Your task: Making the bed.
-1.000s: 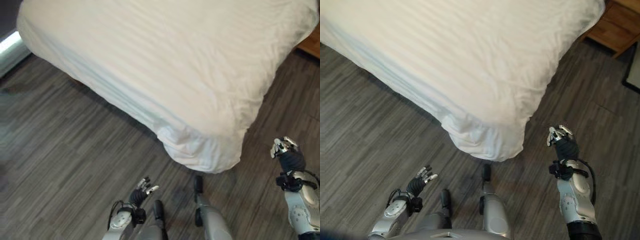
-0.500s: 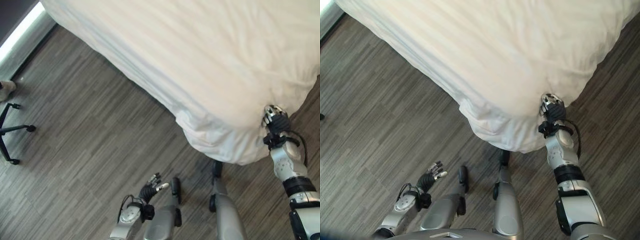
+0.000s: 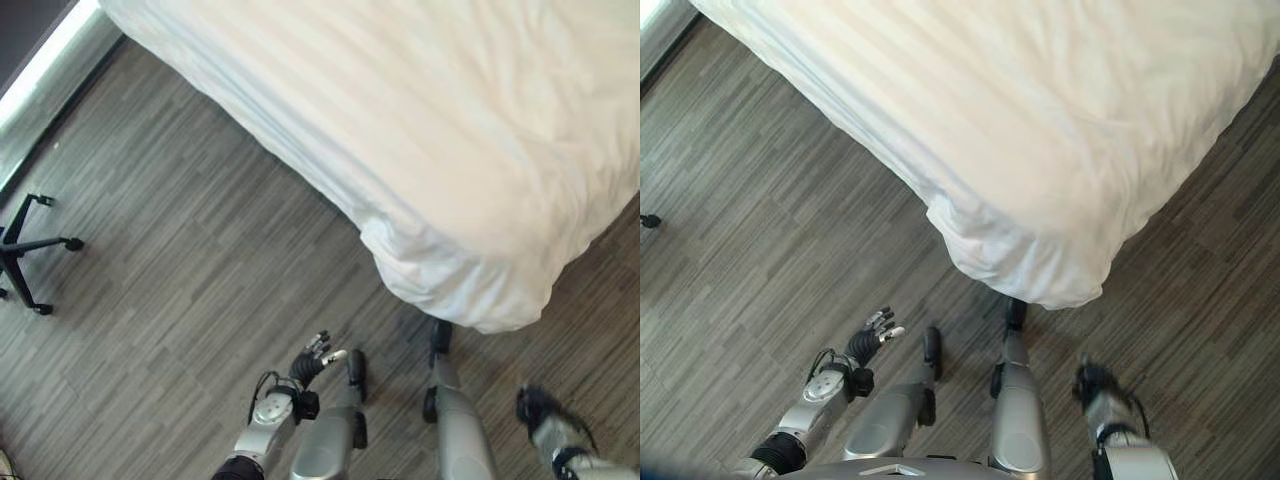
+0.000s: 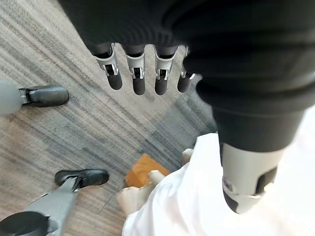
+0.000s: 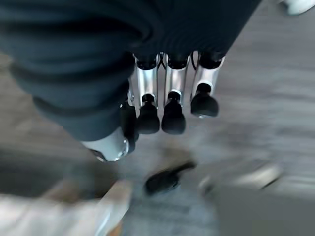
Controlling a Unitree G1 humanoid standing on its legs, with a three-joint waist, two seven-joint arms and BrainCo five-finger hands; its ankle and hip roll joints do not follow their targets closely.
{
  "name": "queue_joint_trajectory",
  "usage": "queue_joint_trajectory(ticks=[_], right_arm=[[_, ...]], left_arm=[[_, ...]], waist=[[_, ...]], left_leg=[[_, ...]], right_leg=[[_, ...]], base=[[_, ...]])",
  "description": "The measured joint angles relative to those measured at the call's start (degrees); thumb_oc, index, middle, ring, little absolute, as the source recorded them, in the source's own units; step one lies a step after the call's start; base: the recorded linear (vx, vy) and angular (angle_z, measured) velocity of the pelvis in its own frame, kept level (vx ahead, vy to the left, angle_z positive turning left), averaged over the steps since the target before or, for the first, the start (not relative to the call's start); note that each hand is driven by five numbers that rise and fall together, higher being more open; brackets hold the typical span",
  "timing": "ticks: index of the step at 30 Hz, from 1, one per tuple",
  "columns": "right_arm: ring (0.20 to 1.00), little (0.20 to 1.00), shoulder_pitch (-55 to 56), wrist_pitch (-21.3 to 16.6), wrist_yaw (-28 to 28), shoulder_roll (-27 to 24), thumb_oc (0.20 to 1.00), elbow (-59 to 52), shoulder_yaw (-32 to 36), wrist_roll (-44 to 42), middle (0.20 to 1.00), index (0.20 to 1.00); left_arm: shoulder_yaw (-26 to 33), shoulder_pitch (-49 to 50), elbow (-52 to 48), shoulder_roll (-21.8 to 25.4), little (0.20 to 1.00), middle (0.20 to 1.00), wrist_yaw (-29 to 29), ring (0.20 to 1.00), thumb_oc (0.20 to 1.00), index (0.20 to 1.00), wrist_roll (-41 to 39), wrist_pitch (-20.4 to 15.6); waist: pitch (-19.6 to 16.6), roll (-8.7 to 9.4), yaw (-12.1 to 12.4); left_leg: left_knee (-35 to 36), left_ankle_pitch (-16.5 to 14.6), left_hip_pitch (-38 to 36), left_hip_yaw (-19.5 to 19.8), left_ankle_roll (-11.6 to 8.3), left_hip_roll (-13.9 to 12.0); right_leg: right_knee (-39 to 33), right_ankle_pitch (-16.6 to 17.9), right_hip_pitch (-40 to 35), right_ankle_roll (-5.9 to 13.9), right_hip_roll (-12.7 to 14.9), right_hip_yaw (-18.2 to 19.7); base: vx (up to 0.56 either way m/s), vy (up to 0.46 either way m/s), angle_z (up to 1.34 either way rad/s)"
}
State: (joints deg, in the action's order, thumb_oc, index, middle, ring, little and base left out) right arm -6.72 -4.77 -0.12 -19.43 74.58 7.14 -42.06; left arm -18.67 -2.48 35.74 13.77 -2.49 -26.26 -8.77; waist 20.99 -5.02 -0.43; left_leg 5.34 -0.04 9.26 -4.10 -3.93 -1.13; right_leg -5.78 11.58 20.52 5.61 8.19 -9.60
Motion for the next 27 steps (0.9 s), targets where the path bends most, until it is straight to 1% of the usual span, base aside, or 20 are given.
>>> queue_joint_trajectory(ticks=[2, 3, 5, 6, 7, 8, 9, 10, 11, 12, 13, 14, 15, 16, 18, 20, 21, 24, 25, 27], right_arm=[[0.200, 0.200, 2.58, 0.23, -0.15, -0.50, 0.200, -3.78, 3.35, -0.69, 0.200, 0.200], [0.200, 0.200, 3.18, -0.54, -0.13, -1.39, 0.200, -5.13, 3.56, -0.88, 0.200, 0.200], [0.200, 0.200, 3.56, -0.73, -0.17, -2.26, 0.200, -9.43, 5.03, -2.12, 0.200, 0.200], [0.200, 0.200, 3.95, -2.08, -0.53, -2.78, 0.200, -15.35, 5.82, -4.10, 0.200, 0.200], [0.200, 0.200, 4.03, -2.72, -0.69, -2.95, 0.200, -18.39, 5.59, -4.16, 0.200, 0.200], [0.200, 0.200, 4.67, -2.81, -1.03, -3.42, 0.200, -23.53, 4.14, -3.92, 0.200, 0.200], [0.200, 0.200, 7.00, -2.92, -1.54, -5.50, 0.200, -36.12, -0.91, -0.54, 0.200, 0.200], [0.200, 0.200, 8.96, -2.99, -1.76, -7.52, 0.200, -45.00, -3.83, 2.23, 0.200, 0.200], [0.200, 0.200, 9.91, -3.95, -1.05, -8.96, 0.200, -50.03, -5.71, 4.27, 0.200, 0.200], [0.200, 0.200, 9.56, -4.82, -0.11, -9.19, 0.200, -54.92, -5.85, 7.44, 0.200, 0.200], [0.200, 0.200, 9.22, -4.70, -0.04, -9.02, 0.200, -57.18, -6.28, 8.72, 0.200, 0.200], [0.200, 0.200, 8.18, -5.59, 0.70, -8.29, 0.200, -58.22, -6.83, 10.73, 0.200, 0.200], [0.200, 0.200, 7.47, -5.05, 0.74, -7.57, 0.200, -59.69, -8.60, 10.74, 0.200, 0.200], [0.200, 0.200, 7.59, -5.02, 1.04, -7.65, 0.200, -61.54, -10.20, 10.92, 0.200, 0.200], [0.200, 0.200, 8.76, -4.86, 4.41, -6.87, 0.200, -64.56, -13.69, 13.22, 0.200, 0.200], [0.200, 0.200, 8.26, -4.03, 5.35, -6.48, 0.200, -62.02, -16.62, 14.04, 0.200, 0.200], [0.200, 0.200, 8.05, -3.16, 5.86, -6.97, 0.200, -61.25, -18.53, 14.98, 0.200, 0.200], [0.200, 0.200, 6.51, -2.41, 7.13, -6.18, 0.200, -55.95, -22.50, 17.61, 0.200, 0.200], [0.200, 0.200, 5.26, -1.93, 6.94, -6.09, 0.200, -52.77, -23.38, 18.76, 0.200, 0.200], [0.200, 0.200, 3.26, -1.30, 6.62, -6.06, 0.200, -49.70, -23.29, 19.67, 0.200, 0.200]], left_arm=[[1.64, 0.11, 0.11, -0.01, 1.000, 1.000, 0.04, 1.000, 1.000, 1.000, 0.03, 0.12], [1.83, -0.17, -0.28, 0.07, 1.000, 1.000, 0.04, 1.000, 1.000, 1.000, 0.04, 0.10], [2.24, 0.07, -1.04, 0.08, 1.000, 1.000, 0.06, 1.000, 1.000, 1.000, 0.04, 0.14], [2.49, 0.09, -1.35, 0.06, 1.000, 1.000, 0.07, 1.000, 1.000, 1.000, 0.04, 0.11], [2.70, 0.13, -1.42, 0.06, 1.000, 1.000, 0.07, 1.000, 1.000, 1.000, 0.04, 0.09], [3.20, 0.23, -1.53, 0.06, 1.000, 1.000, 0.09, 1.000, 1.000, 1.000, 0.04, 0.12], [4.04, 1.01, -2.72, 0.25, 1.000, 1.000, 0.13, 1.000, 1.000, 1.000, 0.07, 0.15], [4.54, 1.84, -4.15, 0.33, 1.000, 1.000, 0.08, 1.000, 1.000, 1.000, 0.08, 0.16], [4.81, 2.68, -5.36, 0.46, 1.000, 1.000, 0.09, 1.000, 1.000, 1.000, 0.08, 0.13], [4.90, 3.26, -5.82, 0.52, 1.000, 1.000, -0.05, 1.000, 1.000, 1.000, 0.17, 0.07], [4.98, 3.41, -5.54, 0.51, 1.000, 1.000, -0.10, 1.000, 1.000, 1.000, 0.18, -0.02], [4.85, 3.79, -5.05, 0.73, 1.000, 1.000, -0.11, 1.000, 1.000, 1.000, 0.19, -0.01], [4.81, 4.31, -4.51, 0.91, 1.000, 1.000, -0.09, 1.000, 1.000, 1.000, 0.22, 0.00], [4.81, 4.68, -3.96, 0.91, 1.000, 1.000, -0.09, 1.000, 1.000, 1.000, 0.25, 0.05], [4.75, 5.26, -3.31, 1.09, 1.000, 1.000, -0.12, 1.000, 1.000, 1.000, 0.58, 0.15], [4.67, 5.37, -3.29, 1.22, 1.000, 1.000, -0.15, 1.000, 1.000, 1.000, 0.64, 0.10], [4.50, 5.51, -3.21, 1.28, 1.000, 1.000, -0.19, 1.000, 1.000, 1.000, 0.76, 0.12], [4.28, 6.35, -3.19, 1.32, 1.000, 1.000, -0.27, 1.000, 1.000, 1.000, 2.20, 0.02], [4.05, 6.20, -2.77, 1.52, 1.000, 1.000, -0.29, 1.000, 1.000, 1.000, 2.30, 0.03], [3.82, 6.37, -2.25, 1.86, 1.000, 1.000, -0.27, 1.000, 1.000, 1.000, 2.30, 0.02]], waist=[[0.21, 0.80, -1.47], [0.22, 1.36, -2.18], [0.12, 1.74, -2.73], [-0.09, 2.04, -2.98], [-0.37, 2.38, -2.98], [-0.64, 2.81, -2.92], [-1.02, 3.53, -2.87], [-1.14, 3.83, -2.79], [-1.48, 4.25, -2.78], [-2.29, 5.08, -2.49], [-2.63, 5.57, -2.39], [-3.35, 6.78, -2.17], [-3.82, 7.63, -1.80], [-4.10, 8.09, -1.83], [-4.53, 8.76, -1.77], [-4.64, 8.89, -0.75], [-4.70, 8.80, -0.73], [-5.93, 8.28, 0.68], [-5.99, 8.28, 0.55], [-6.19, 7.80, 1.54]], left_leg=[[0.23, -0.10, -0.73, -0.30, 0.17, 0.12], [0.27, -0.24, -1.03, -0.37, 0.33, 0.15], [0.28, -0.25, -1.51, -0.39, 0.33, 0.09], [0.30, -0.27, -1.86, -0.43, 0.30, -0.06], [0.29, -0.30, -2.11, -0.43, 0.28, -0.16], [0.29, -0.30, -2.14, -0.47, 0.27, -0.26], [0.29, -0.28, -2.16, -0.44, 0.26, -0.39], [0.28, -0.27, -2.24, -0.42, 0.26, -0.49], [0.13, -0.26, -2.27, -0.39, 0.27, -0.54], [0.00, -0.27, -2.42, -0.25, 0.27, -0.71], [0.00, -0.27, -2.57, -0.09, 0.26, -0.69], [0.00, -0.27, -2.58, 0.03, 0.26, -0.69], [0.00, -0.27, -2.57, 0.05, 0.25, -0.60], [0.00, -0.26, -2.65, 0.01, 0.25, -0.62], [-0.01, -0.08, -2.99, 0.01, -0.02, -0.43], [-0.02, -0.05, -3.30, 0.15, -0.03, -0.23], [-0.02, -0.02, -3.61, 0.31, -0.01, -0.23], [-0.02, 0.04, -3.27, 1.37, 0.07, -0.19], [-0.02, 0.04, -3.24, 1.61, 0.07, -0.17], [-0.02, 0.07, -2.65, 1.88, 0.10, -0.17]], right_leg=[[-0.01, 0.01, -0.51, 0.03, 0.07, 0.42], [-0.10, -0.01, -0.76, 0.04, 0.02, 0.58], [0.01, 0.01, -1.21, 0.04, -0.09, 0.69], [-0.01, 0.01, -1.71, 0.05, -0.21, 0.72], [-0.01, 0.01, -1.79, 0.05, -0.32, 0.73], [0.00, 0.02, -1.80, 0.05, -0.44, 0.76], [0.02, 0.13, -1.84, -0.09, -0.64, 0.72], [0.03, 0.19, -1.91, -0.16, -0.75, 0.71], [0.03, 0.26, -1.90, -0.28, -0.77, 0.71], [0.03, 0.23, -2.14, -0.35, -0.99, 0.58], [0.02, 0.17, -2.38, -0.36, -1.06, 0.41], [0.02, 0.13, -2.51, -0.36, -1.10, 0.26], [0.02, 0.13, -2.51, -0.36, -0.97, 0.25], [0.02, 0.14, -2.54, -0.36, -0.88, 0.31], [0.00, 0.15, -2.90, -0.37, -0.52, 0.29], [0.02, 0.14, -3.38, -0.34, -0.24, 0.02], [0.02, 0.09, -3.87, -0.29, -0.21, -0.22], [0.00, 0.03, -4.02, -0.24, 0.08, -1.10], [-0.01, 0.00, -4.05, -0.20, 0.01, -1.28], [0.00, -0.02, -3.87, -0.20, 0.21, -1.72]], base=[[0.03, 0.012, -0.09], [0.05, 0.022, -0.03], [0.02, 0.008, -0.01], [-0.01, -0.013, -0.04], [0.00, 0.000, 0.00], [-0.03, -0.003, -0.02], [0.00, 0.000, 0.00], [0.00, 0.000, 0.00], [0.00, 0.000, 0.00], [-0.01, 0.010, 0.05], [0.00, 0.010, 0.09], [0.01, 0.009, 0.08], [0.01, 0.009, 0.04], [0.00, 0.000, 0.00], [0.01, -0.001, 0.02], [0.00, 0.000, 0.08], [-0.01, -0.001, 0.11], [-0.04, -0.009, 0.14], [-0.04, -0.013, 0.14], [-0.05, -0.013, 0.09]])
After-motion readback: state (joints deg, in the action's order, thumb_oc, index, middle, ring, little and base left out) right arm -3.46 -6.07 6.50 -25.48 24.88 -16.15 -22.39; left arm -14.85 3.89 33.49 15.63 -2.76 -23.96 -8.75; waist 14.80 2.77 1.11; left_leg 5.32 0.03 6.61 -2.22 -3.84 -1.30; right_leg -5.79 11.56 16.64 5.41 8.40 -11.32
